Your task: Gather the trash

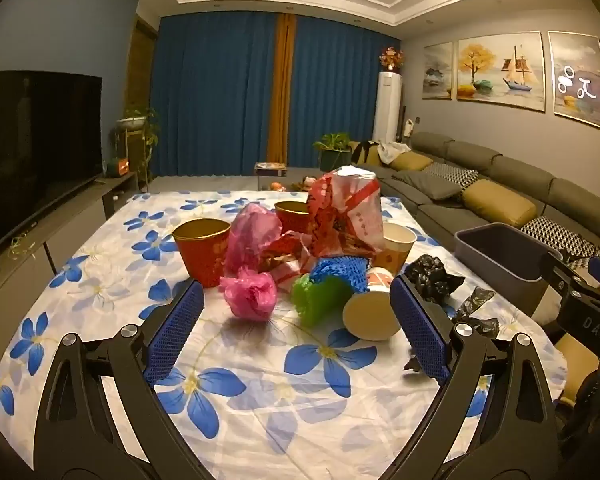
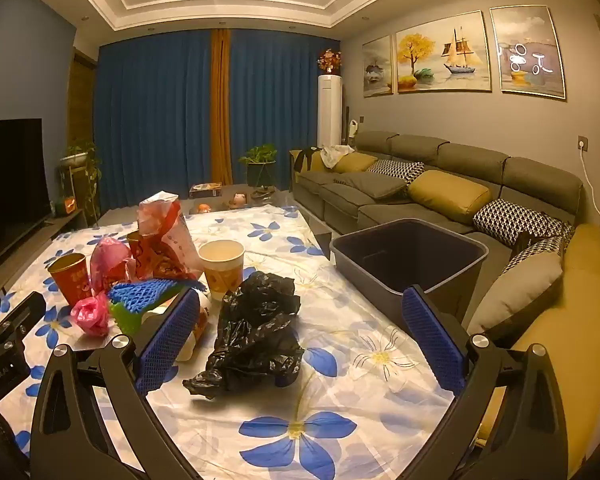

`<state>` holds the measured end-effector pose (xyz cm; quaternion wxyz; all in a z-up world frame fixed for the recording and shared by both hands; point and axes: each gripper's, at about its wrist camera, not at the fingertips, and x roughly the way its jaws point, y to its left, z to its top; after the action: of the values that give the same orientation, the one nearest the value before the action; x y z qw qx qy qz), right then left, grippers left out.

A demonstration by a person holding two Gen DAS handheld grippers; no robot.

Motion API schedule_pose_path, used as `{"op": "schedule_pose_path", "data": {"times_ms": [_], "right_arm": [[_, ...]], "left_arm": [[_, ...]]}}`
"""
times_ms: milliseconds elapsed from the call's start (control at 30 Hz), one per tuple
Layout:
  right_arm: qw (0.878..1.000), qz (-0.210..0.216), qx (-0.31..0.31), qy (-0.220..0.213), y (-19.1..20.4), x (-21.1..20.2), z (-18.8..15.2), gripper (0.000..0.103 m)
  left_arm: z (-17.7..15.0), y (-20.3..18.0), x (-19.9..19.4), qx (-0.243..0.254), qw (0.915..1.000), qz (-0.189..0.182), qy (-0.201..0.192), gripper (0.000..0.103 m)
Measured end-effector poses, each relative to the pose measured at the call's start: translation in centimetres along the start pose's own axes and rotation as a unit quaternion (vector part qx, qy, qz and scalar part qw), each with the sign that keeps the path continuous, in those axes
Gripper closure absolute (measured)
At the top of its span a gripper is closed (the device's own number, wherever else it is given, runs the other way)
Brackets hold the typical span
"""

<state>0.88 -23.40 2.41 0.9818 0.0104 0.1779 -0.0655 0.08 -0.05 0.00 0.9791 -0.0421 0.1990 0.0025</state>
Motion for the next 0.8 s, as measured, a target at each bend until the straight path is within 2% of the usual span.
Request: {"op": "schedule_pose_path", "data": {"times_ms": [800], "right_arm": [[1.000,-0.005,0.010,0.002,-0.34,-0.15,0.15,0.005]], "left_arm": [[-0.04,-0.26,-0.12,0.006,1.0000,0.001,-0.006,0.011]]}}
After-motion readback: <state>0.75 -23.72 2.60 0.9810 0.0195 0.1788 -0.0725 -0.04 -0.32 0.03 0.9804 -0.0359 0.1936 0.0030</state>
